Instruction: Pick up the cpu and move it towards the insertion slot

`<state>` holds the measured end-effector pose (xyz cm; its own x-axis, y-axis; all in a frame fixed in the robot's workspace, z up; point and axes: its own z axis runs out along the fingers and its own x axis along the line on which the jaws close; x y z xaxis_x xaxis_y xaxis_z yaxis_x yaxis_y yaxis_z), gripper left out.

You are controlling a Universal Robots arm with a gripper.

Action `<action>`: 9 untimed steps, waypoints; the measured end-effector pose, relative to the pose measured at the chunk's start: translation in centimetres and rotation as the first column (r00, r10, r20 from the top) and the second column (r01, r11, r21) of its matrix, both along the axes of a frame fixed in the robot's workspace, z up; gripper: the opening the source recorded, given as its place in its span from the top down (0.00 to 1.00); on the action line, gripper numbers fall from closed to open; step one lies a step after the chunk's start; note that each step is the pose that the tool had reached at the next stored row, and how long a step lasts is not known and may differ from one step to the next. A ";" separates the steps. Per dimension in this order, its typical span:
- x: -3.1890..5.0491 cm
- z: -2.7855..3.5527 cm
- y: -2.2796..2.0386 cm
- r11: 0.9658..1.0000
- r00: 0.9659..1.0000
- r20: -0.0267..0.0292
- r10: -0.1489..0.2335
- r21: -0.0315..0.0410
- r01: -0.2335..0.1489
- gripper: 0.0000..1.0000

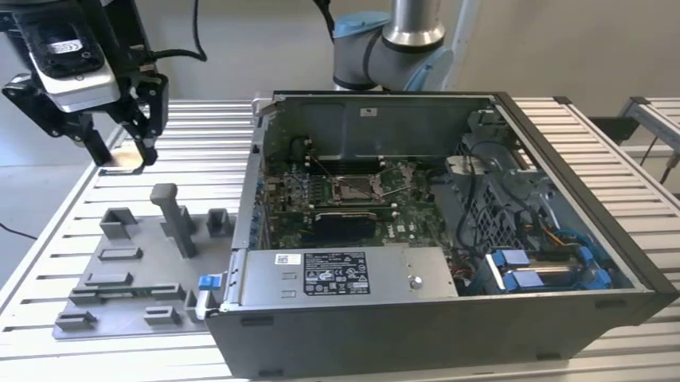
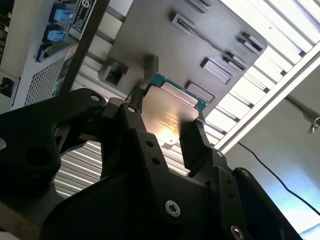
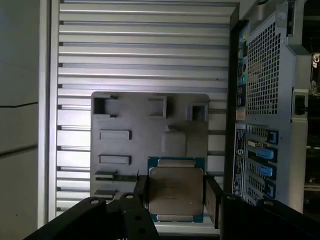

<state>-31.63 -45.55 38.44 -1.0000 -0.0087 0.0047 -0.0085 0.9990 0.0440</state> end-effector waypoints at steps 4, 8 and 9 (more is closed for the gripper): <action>1.73 0.01 0.00 1.000 1.000 0.000 0.000 0.000 0.000 1.00; 2.97 0.00 0.00 1.000 1.000 0.000 0.000 0.000 0.000 1.00; 3.23 0.00 0.00 1.000 1.000 0.000 0.000 0.000 0.000 1.00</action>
<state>-28.39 -45.56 38.44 -1.0000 -0.0087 0.0048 -0.0085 0.9990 0.0441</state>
